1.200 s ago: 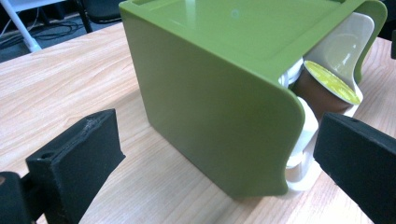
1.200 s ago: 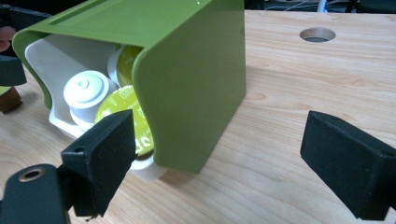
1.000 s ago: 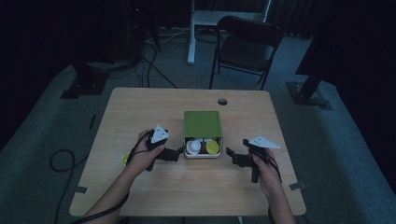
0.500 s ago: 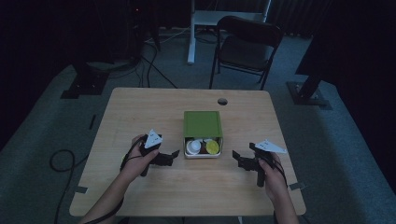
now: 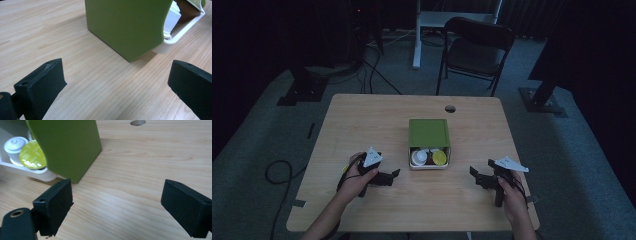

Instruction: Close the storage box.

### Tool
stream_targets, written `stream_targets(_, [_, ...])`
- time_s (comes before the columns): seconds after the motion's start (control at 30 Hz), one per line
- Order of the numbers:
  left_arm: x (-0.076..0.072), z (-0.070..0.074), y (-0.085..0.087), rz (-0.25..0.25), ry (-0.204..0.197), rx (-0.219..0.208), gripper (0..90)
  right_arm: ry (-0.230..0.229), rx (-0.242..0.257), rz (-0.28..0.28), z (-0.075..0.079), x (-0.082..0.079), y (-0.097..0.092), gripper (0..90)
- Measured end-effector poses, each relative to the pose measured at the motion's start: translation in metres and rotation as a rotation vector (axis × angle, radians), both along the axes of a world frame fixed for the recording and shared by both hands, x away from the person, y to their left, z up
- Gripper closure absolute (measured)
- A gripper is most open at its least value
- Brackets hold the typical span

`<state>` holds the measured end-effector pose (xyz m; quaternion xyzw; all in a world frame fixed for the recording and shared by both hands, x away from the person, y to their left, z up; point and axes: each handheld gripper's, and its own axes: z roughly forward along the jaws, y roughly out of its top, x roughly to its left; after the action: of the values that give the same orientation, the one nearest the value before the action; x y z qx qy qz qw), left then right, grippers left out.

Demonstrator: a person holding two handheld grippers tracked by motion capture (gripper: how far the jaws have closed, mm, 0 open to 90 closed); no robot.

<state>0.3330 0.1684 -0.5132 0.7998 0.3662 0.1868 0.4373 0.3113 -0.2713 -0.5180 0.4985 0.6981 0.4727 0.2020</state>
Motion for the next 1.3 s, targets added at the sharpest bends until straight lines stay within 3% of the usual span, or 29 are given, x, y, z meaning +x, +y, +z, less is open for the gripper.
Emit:
stream_targets(0.17, [-0.007,0.001,0.004,0.006,-0.006,-0.009,1.0,0.011,-0.010,-0.019,-0.006,-0.007,-0.008,10.1])
stream_targets(0.3, [-0.011,0.001,0.010,0.010,-0.004,0.010,1.0,0.014,-0.021,-0.027,-0.008,-0.012,-0.015,10.1])
stream_targets(0.63, [-0.024,0.010,0.029,0.055,-0.009,0.021,1.0,0.019,-0.048,-0.076,-0.011,-0.024,-0.033,10.1])
stream_targets(0.83, [-0.034,0.007,0.044,0.078,-0.002,0.029,1.0,0.027,-0.054,-0.104,-0.014,-0.029,-0.041,10.1])
stream_targets(1.3, [-0.058,0.006,0.076,0.189,0.001,0.018,1.0,0.047,-0.059,-0.170,-0.025,-0.037,-0.056,10.1])
